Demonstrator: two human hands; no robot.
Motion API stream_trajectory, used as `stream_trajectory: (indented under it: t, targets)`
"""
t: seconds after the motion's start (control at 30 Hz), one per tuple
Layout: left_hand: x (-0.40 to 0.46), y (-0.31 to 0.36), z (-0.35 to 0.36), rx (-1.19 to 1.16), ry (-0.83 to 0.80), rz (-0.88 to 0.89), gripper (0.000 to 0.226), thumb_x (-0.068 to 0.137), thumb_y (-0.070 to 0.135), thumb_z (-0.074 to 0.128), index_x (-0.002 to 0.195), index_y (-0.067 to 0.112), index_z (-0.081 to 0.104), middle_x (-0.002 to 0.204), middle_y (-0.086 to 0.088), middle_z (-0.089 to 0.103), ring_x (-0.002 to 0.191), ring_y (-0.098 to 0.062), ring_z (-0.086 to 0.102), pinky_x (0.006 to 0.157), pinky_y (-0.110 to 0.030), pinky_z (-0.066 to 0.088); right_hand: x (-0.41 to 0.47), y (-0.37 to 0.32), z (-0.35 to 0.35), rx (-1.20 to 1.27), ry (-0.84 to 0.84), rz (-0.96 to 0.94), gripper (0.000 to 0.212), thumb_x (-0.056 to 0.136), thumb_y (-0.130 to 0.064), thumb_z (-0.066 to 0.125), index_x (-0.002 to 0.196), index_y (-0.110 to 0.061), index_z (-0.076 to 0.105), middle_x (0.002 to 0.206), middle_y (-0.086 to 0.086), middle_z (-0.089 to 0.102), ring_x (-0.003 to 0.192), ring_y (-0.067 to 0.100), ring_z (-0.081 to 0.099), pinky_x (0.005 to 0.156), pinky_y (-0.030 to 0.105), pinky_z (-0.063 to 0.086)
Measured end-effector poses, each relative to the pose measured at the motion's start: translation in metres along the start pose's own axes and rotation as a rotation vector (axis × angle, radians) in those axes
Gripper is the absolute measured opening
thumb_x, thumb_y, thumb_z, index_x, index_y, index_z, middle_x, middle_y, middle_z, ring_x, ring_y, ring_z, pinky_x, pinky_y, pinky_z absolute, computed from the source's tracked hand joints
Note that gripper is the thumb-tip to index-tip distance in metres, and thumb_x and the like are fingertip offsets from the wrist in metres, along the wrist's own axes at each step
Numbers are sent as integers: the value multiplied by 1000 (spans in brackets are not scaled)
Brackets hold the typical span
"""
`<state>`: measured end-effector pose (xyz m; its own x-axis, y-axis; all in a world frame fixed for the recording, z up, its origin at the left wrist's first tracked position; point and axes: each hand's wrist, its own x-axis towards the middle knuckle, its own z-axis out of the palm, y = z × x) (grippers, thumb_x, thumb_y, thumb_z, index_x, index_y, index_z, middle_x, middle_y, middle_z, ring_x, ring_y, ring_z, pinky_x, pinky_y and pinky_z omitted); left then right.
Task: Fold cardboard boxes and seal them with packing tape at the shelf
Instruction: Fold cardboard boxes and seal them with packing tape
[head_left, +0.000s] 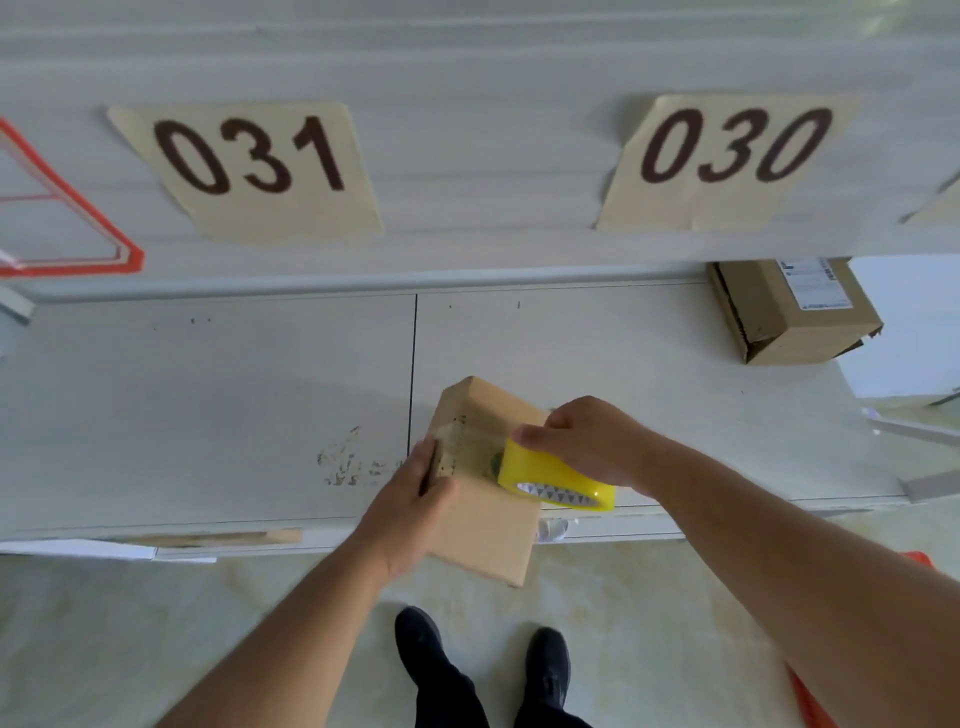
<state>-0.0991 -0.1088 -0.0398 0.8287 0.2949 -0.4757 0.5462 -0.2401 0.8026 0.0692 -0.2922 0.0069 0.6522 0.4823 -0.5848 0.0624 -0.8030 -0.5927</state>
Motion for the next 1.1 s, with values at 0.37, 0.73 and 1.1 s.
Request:
stream_trajectory:
  t: [0.37, 0.73, 1.1]
  targets:
    - [77, -33, -28, 453, 108, 69, 40, 109, 32, 39, 149, 33, 48, 143, -3, 61, 126, -26, 59, 102, -35, 46, 17, -41, 13, 100, -220, 142, 117, 57, -105, 49, 147, -31, 55, 152, -2, 54, 135, 22, 51, 118, 42, 30]
    - [-37, -25, 62, -194, 477, -368, 108, 79, 60, 79, 161, 23, 20, 164, -6, 29, 144, -25, 41, 114, -45, 41, 13, -51, 12, 113, -177, 214, 108, 71, -98, 49, 147, -22, 56, 152, 8, 53, 137, 28, 50, 112, 44, 34]
    - [44, -12, -29, 443, 272, -173, 57, 101, 40, 56, 155, 31, 40, 146, -1, 58, 127, -26, 59, 105, -41, 48, -13, -60, 60, 120, -104, 413, 124, 74, -102, 6, 151, -16, 51, 152, 15, 50, 146, 33, 35, 122, 51, 24]
